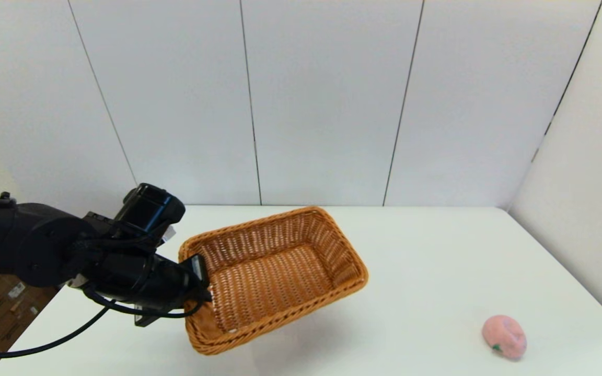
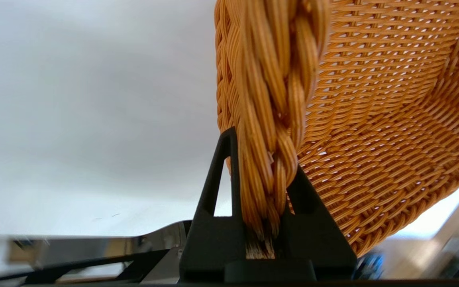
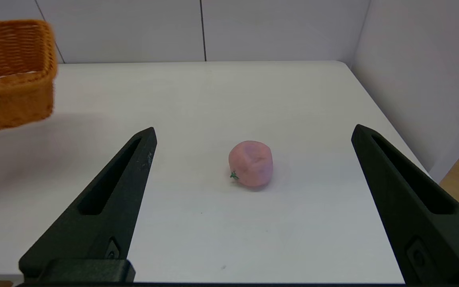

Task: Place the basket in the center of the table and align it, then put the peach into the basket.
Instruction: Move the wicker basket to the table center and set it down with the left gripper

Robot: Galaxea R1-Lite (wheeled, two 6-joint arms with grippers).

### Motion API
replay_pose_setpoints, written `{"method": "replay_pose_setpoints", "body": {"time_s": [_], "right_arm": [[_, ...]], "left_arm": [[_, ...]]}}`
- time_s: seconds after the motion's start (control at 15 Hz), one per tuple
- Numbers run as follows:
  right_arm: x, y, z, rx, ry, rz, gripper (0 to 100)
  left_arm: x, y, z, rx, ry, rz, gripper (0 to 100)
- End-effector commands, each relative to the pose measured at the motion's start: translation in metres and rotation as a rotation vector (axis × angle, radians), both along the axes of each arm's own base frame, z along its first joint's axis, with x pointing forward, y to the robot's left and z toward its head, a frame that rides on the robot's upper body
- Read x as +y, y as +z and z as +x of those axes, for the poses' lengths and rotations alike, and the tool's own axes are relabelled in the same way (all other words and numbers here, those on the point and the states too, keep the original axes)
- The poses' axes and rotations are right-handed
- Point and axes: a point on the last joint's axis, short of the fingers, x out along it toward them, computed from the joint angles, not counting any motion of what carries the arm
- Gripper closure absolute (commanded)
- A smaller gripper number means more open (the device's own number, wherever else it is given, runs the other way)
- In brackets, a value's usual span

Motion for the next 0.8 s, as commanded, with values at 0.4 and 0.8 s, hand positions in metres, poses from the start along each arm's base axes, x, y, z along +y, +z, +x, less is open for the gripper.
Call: {"method": "replay_pose_setpoints", "body": {"time_s": [0.4,0.8], "right_arm": [[0.0,0.0,0.0,-0.003,0.0,0.0,0],[0.0,0.0,0.0,-0.003,0.0,0.0,0]], "left_arm": [[-0.038,-0.046,0.041,0.044,-0.219,-0.036,100],[-0.048,-0.051,0.037,0.039,-0.34,-0.054,100]]}}
